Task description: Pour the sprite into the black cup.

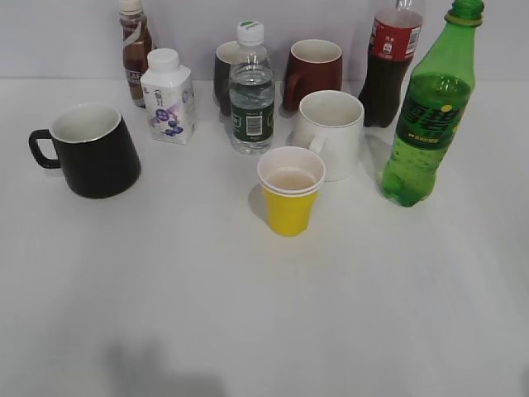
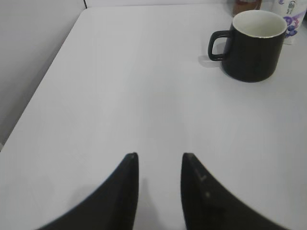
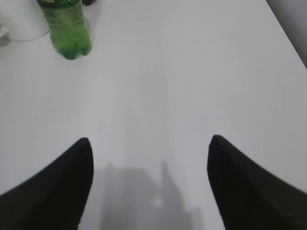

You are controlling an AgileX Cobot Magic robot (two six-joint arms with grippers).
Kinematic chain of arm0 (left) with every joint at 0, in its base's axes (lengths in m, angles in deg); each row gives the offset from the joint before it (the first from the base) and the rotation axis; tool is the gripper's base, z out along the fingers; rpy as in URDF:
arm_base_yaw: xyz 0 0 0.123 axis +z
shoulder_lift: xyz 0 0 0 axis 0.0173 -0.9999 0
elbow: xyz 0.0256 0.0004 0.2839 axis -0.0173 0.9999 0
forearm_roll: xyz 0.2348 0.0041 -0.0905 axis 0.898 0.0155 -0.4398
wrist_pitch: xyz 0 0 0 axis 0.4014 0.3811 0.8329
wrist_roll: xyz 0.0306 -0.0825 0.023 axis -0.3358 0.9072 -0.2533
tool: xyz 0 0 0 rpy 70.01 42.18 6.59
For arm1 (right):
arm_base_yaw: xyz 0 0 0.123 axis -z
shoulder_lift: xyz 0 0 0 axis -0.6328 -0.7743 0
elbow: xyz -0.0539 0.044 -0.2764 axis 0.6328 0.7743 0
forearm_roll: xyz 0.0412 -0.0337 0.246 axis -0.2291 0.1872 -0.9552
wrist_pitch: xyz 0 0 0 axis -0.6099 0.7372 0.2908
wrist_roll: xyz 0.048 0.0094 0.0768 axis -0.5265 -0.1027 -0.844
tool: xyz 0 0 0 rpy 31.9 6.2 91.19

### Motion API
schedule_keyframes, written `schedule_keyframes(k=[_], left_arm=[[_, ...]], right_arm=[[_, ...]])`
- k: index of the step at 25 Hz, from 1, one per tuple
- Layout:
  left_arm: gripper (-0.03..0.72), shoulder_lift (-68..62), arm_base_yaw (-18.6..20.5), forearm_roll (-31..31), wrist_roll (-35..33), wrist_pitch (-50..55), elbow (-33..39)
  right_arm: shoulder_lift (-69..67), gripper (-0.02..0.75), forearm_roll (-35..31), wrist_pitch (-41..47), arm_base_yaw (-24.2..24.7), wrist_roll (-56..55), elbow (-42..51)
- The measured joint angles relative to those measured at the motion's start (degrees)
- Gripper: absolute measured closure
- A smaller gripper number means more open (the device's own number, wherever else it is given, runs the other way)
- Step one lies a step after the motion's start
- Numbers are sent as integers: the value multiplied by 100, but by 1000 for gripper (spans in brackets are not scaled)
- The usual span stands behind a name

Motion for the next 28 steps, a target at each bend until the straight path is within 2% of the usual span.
schedule_keyframes(k=[28], left_arm=[[449, 0, 0, 0, 0, 0, 0]], right_arm=[[0, 183, 0, 0, 0, 0, 0]])
